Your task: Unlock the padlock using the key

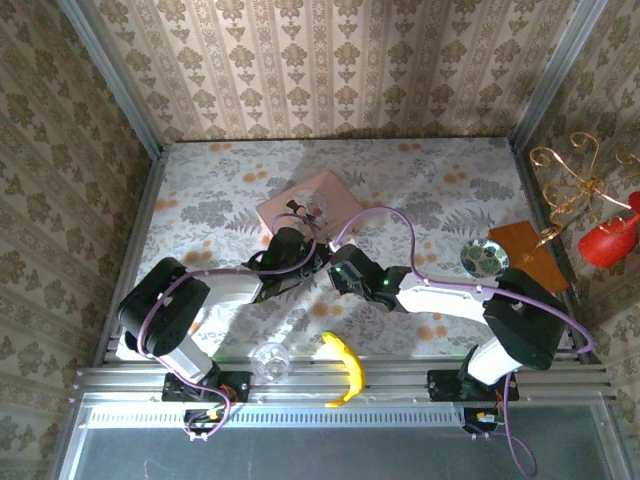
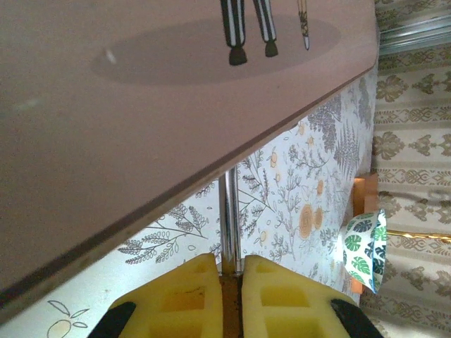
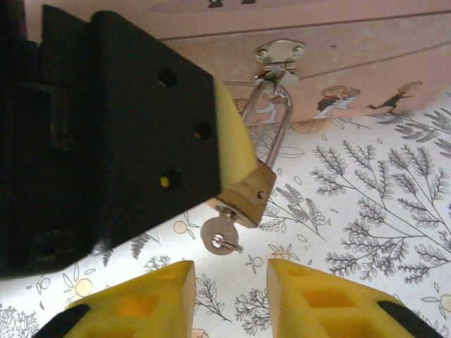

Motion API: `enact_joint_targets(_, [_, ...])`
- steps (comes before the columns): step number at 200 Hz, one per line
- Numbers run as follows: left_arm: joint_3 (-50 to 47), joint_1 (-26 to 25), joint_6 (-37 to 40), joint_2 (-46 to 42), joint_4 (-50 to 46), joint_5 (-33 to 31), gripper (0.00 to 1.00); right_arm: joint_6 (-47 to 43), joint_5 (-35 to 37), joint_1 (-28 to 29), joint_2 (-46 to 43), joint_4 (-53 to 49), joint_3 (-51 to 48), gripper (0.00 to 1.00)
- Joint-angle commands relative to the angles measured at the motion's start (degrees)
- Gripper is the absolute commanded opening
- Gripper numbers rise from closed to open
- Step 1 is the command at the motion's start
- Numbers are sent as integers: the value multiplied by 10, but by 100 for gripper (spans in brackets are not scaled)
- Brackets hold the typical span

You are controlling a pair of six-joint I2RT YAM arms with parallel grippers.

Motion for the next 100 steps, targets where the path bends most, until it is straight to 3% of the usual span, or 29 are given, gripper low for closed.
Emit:
enact_joint_targets(1, [16, -3, 7, -22, -29, -8, 0, -24, 23, 9, 18, -22, 27, 32])
enact_joint_targets(100, [26, -3, 14, -28, -55, -8, 0, -33, 40, 15, 77, -52, 77, 26])
